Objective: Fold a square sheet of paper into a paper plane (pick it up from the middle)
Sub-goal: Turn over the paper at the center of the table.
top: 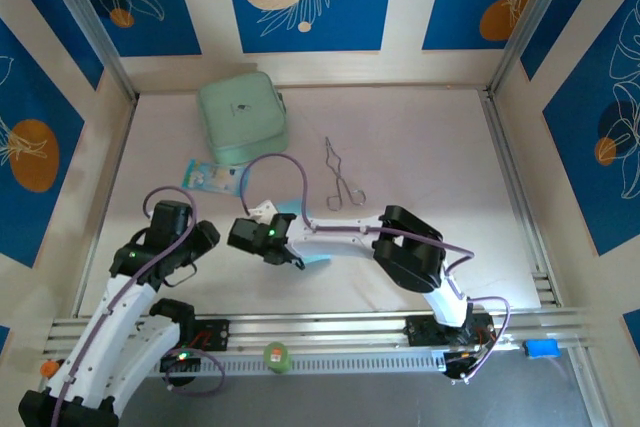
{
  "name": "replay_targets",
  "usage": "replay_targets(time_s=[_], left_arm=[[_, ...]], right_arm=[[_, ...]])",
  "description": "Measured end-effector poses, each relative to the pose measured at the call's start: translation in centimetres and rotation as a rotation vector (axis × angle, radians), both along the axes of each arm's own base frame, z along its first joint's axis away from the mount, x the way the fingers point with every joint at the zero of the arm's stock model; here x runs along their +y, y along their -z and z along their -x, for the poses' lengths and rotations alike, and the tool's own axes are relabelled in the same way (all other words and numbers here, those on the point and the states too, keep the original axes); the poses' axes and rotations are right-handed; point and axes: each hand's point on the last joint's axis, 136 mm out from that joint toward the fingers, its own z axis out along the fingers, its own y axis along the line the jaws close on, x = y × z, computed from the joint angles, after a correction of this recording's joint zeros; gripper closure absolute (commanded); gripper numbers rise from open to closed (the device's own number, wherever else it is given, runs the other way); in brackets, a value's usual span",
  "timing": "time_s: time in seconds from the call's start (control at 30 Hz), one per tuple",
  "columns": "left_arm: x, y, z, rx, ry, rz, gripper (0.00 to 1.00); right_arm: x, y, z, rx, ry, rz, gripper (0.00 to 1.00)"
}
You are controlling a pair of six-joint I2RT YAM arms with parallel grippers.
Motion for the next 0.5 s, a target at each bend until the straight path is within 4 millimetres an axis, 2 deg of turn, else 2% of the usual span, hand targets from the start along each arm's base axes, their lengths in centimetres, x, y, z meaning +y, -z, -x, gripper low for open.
replay_targets(time_s=[0.1,0.2,0.3,0.37,0.43,0.5], left_arm=[[-0.2,-0.2,-0.1,-0.008,0.012,0.007,0.45],[-1.6,-0.5,-0.5,-0.03,0.071,0.063,0.48],[-4.0,-0.5,-1.0,-0.058,0.157,0.168,0.53],[-5.4,-0.1,-1.2,-0.061,0.209,0.234,0.56],[-6.8,0.5,-1.1,-0.05,0.251,0.302,0.57],[-7.7,0.9,-1.1,-0.038,0.28,0.348,0.57]], right_arm=[[1.1,0.1,1.0,0.138,-0.026,-0.144,0.53],[0.7,-1.7,0.7,0.244,-0.004,-0.329,0.58],[-1.5,-3.7,-0.5,0.329,0.048,-0.552,0.72],[-3.5,-4.0,-1.2,0.392,0.096,-0.704,0.86],[-5.9,-2.8,-1.8,0.46,0.164,-0.82,0.92],[-7.9,-0.6,-1.1,0.538,0.224,-0.873,0.95]])
